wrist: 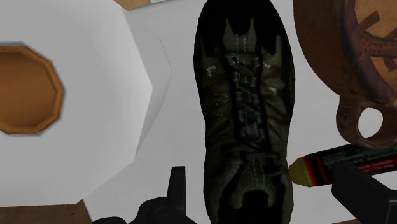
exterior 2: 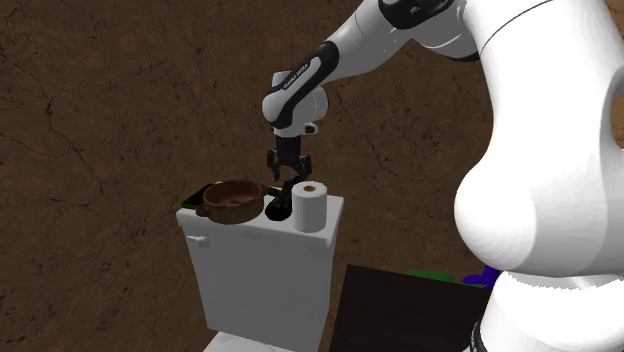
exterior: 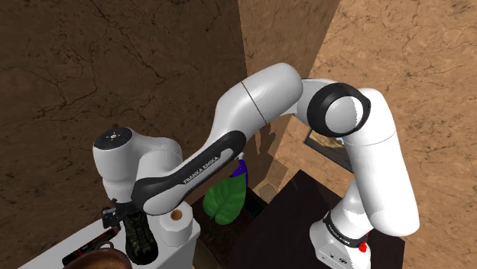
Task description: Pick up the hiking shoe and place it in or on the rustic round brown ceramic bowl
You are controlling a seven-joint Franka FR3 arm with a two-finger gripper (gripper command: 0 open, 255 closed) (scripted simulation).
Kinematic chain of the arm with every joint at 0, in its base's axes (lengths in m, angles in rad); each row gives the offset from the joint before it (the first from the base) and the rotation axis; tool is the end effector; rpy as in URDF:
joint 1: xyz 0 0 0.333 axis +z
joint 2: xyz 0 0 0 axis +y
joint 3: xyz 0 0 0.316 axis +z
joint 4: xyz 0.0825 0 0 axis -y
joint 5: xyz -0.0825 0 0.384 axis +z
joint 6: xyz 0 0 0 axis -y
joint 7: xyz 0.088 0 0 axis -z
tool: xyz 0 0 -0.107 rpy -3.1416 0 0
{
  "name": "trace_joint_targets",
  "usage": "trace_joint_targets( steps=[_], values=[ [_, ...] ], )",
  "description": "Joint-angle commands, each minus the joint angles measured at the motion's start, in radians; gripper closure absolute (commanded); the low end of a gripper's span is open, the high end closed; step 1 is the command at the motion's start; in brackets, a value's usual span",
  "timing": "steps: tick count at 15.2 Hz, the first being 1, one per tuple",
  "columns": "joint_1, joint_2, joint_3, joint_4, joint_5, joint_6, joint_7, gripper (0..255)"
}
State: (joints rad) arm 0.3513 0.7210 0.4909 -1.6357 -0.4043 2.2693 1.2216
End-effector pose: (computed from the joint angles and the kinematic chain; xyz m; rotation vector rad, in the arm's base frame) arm 0.4963 0.4765 0.2338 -3.1036 0.3504 -0.0035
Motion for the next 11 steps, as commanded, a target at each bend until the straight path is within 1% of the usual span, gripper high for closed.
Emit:
trace_joint_targets(
  steps=[1,2,10,11],
  values=[
    [0.005,0.016,-0.007,0.000,-0.008,0.016,0.005,0],
    [0.009,0.030,-0.013,0.001,-0.015,0.028,0.008,0],
    [0.009,0.030,-0.013,0.001,-0.015,0.028,0.008,0],
    [0.009,0.030,-0.013,0.001,-0.015,0.028,0.008,255]
  ],
)
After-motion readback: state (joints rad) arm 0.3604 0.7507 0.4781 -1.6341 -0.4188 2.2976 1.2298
